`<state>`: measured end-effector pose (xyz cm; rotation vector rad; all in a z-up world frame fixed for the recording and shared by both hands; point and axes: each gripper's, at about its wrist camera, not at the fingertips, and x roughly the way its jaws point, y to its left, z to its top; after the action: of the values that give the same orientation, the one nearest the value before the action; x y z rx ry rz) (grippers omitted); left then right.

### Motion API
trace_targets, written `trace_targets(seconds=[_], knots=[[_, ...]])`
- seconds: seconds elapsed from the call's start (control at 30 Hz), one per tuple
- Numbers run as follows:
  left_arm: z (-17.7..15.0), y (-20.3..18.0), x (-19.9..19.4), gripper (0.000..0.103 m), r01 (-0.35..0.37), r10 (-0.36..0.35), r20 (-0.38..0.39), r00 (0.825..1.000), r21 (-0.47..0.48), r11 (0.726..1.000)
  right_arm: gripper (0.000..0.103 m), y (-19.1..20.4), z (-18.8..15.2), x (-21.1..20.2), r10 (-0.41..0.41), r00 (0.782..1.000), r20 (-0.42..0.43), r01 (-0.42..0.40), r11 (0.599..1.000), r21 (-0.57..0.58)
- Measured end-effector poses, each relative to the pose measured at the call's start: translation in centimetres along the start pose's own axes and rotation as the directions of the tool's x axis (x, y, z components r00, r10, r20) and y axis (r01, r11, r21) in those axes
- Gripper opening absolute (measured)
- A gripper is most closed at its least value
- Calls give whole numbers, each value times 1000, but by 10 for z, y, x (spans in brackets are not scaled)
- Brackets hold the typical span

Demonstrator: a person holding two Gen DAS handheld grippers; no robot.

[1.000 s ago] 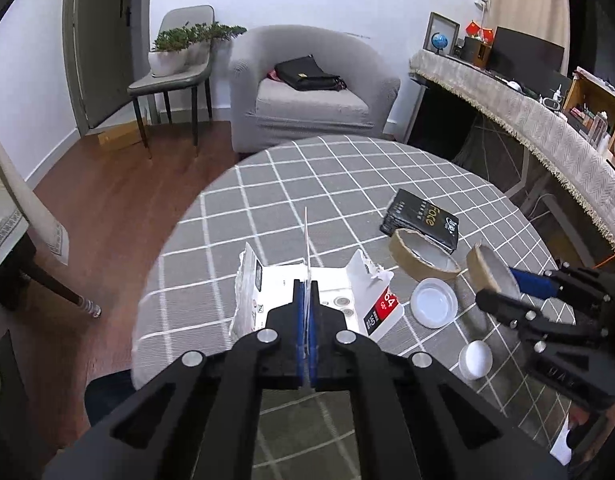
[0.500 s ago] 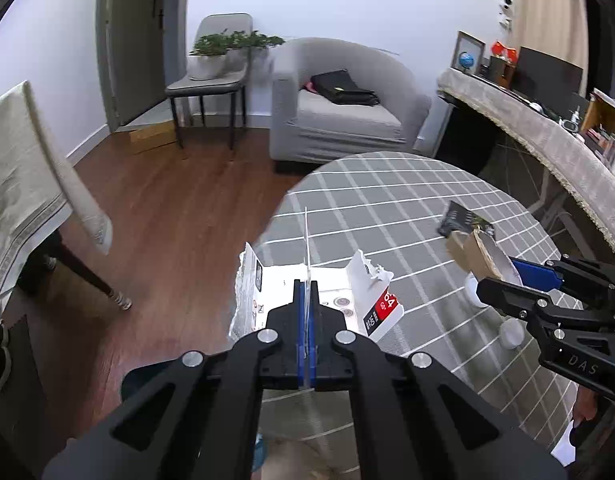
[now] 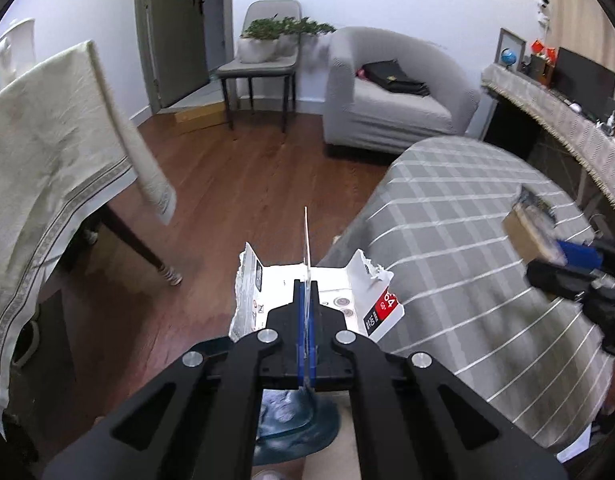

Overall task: Collect trash
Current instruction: 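Carry the package and tape roll over the teal bin and release both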

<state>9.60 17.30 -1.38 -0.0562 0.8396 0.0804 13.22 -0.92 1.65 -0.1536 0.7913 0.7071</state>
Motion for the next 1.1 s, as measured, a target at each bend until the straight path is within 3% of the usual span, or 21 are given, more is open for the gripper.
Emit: trace_targets(seconds=[0.2,0.57,1.1], knots=[[-27,32,13,2,-68,68,-74,995,1,998,32,31,6,14,46,999,-12,-46,998,-42],[-78,81,47,3,-140,136,-217,967,-3,990,32,77,19,50,103,993,-54,-108,990,-92],[-132,94,99,5,-85,94,-433,897,42,996,32,103,16,98,126,983,-136,-141,984,-105]])
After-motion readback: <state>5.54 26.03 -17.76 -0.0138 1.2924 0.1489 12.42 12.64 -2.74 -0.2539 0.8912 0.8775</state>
